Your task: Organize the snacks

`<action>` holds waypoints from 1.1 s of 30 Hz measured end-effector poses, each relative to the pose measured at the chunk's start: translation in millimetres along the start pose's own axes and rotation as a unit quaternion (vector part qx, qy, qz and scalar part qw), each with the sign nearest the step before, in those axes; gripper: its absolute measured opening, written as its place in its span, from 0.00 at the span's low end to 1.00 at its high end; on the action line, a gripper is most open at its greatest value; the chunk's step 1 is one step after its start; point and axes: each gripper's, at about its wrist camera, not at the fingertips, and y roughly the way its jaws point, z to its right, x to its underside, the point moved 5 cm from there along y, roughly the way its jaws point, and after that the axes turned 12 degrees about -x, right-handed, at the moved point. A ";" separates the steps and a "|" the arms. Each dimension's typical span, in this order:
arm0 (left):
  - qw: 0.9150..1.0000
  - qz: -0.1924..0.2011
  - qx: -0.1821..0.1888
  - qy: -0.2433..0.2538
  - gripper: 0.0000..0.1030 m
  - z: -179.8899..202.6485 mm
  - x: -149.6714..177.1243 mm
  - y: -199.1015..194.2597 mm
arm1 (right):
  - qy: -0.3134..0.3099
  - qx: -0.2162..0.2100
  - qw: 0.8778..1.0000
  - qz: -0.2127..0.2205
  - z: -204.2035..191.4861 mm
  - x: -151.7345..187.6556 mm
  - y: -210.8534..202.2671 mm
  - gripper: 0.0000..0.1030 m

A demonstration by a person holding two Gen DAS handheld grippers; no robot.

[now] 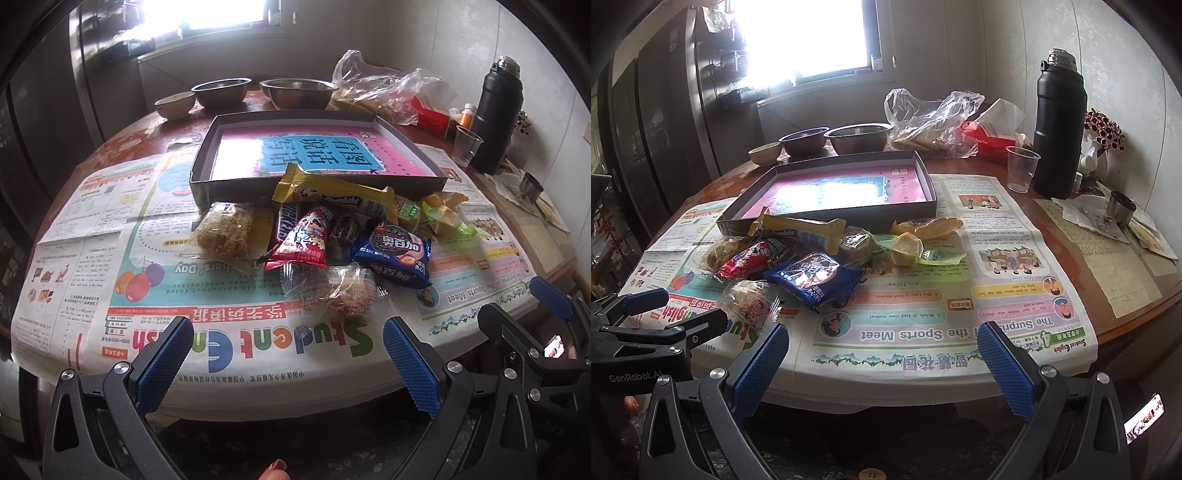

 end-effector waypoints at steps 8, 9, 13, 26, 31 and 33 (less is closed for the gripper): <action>1.000 -0.002 0.004 0.001 0.99 0.2 0.5 0.7 | 0.000 -0.001 1.000 -0.001 2.1 1.4 -1.0 1.00; 1.000 -0.002 0.004 0.001 0.99 0.2 0.6 0.6 | 0.000 -0.001 1.000 -0.001 2.3 1.4 -1.0 1.00; 1.000 -0.002 0.005 0.001 0.99 0.5 0.9 0.3 | 0.000 -0.002 1.000 -0.001 -0.1 1.2 0.5 1.00; 1.000 -0.001 0.006 0.002 0.99 0.8 1.3 -0.3 | 0.005 -0.008 1.000 0.003 -3.7 1.1 0.4 1.00; 1.000 -0.002 0.007 0.001 0.99 0.3 0.3 -0.5 | 0.008 -0.014 1.000 0.001 -3.3 1.7 1.4 1.00; 1.000 -0.001 0.008 0.001 0.99 0.2 -0.4 -0.4 | 0.010 -0.017 1.000 0.000 -0.9 0.6 1.1 1.00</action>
